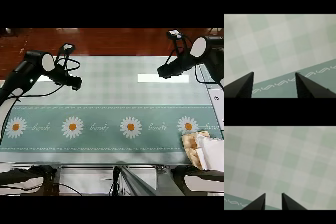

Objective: Fold the shirts.

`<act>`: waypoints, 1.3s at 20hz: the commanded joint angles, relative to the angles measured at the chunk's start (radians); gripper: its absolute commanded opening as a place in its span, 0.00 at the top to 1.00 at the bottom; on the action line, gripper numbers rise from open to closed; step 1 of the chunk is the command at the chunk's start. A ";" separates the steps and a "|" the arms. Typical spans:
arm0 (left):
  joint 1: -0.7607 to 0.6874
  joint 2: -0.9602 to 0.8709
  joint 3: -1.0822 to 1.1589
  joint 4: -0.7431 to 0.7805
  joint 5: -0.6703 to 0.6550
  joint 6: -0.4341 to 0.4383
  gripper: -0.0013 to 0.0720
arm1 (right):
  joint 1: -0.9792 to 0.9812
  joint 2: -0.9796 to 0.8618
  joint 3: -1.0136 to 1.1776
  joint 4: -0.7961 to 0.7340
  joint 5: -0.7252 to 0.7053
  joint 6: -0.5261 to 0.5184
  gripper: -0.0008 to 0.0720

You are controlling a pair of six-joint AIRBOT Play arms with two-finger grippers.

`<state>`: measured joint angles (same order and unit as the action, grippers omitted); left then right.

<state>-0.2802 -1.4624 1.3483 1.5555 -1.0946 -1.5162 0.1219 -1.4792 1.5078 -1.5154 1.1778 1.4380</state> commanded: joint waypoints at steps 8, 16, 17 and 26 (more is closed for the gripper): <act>-0.001 -0.019 0.000 0.001 0.013 -0.007 0.00 | -0.016 0.006 -0.009 0.010 0.103 -0.029 0.17; -0.001 -0.019 0.000 0.000 0.014 -0.007 0.00 | -0.016 0.006 -0.009 0.015 0.112 -0.029 0.18; -0.001 -0.019 0.000 0.000 0.014 -0.007 0.00 | -0.016 0.006 -0.009 0.015 0.112 -0.029 0.18; -0.001 -0.019 0.000 0.001 0.014 -0.007 0.00 | -0.016 0.006 -0.009 0.015 0.109 -0.029 0.18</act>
<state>-0.2810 -1.4807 1.3483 1.5562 -1.0813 -1.5238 0.1062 -1.4742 1.4990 -1.5005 1.2873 1.4094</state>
